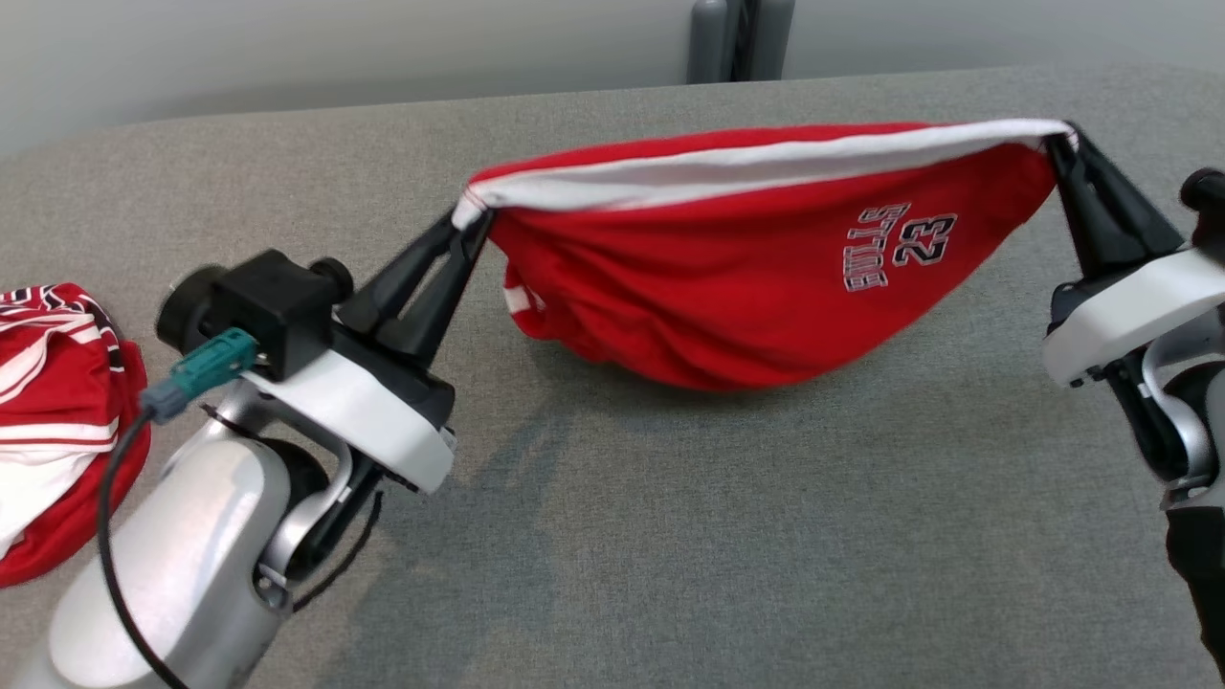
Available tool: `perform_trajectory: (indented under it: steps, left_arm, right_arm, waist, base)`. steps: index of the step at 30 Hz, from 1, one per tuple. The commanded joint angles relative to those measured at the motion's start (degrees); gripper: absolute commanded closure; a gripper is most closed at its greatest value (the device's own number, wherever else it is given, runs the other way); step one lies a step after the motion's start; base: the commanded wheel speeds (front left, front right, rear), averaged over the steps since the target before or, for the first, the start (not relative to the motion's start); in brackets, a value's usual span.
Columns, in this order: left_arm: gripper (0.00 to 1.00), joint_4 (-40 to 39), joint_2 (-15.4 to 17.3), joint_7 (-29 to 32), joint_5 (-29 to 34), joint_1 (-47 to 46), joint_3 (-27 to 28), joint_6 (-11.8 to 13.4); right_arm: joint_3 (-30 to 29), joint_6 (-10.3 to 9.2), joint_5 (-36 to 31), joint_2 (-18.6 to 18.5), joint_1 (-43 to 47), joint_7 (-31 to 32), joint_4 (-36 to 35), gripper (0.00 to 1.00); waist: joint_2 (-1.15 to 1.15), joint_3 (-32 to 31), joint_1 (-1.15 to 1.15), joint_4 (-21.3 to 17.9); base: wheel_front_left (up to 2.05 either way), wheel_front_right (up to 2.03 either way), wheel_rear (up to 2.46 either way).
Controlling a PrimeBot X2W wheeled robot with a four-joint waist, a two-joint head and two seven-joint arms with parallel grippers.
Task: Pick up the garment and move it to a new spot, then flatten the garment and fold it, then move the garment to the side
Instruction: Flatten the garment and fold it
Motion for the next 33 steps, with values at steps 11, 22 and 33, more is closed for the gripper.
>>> perform_trajectory:
  steps: [11, 22, 33]
  left_arm:
    - [1.0, -10.8, 5.5, 0.5, 2.9, -6.6, 7.2, 4.5]
    - [1.0, -8.7, 5.9, 3.1, 0.6, -10.4, 6.9, 2.2]
    - [1.0, 15.1, 1.0, -0.1, 0.4, -28.2, 5.0, -5.4]
  right_arm:
    - [-7.7, -0.03, 0.3, -0.8, 1.1, 11.9, -23.3, 1.0]
    - [-8.9, -0.03, 1.7, 0.8, 0.3, 17.4, -26.4, 1.0]
    - [-6.1, -0.04, 2.7, 2.0, -18.7, 12.4, -7.8, 1.0]
  waist:
    - [0.0, -4.4, 0.0, -0.1]
    - [0.0, -3.4, 0.0, 0.4]
    - [0.0, 2.2, 0.0, -0.6]
  base:
    - [0.0, 0.0, 0.0]
    - [0.0, 0.0, 0.0]
    - [0.0, 0.0, 0.0]
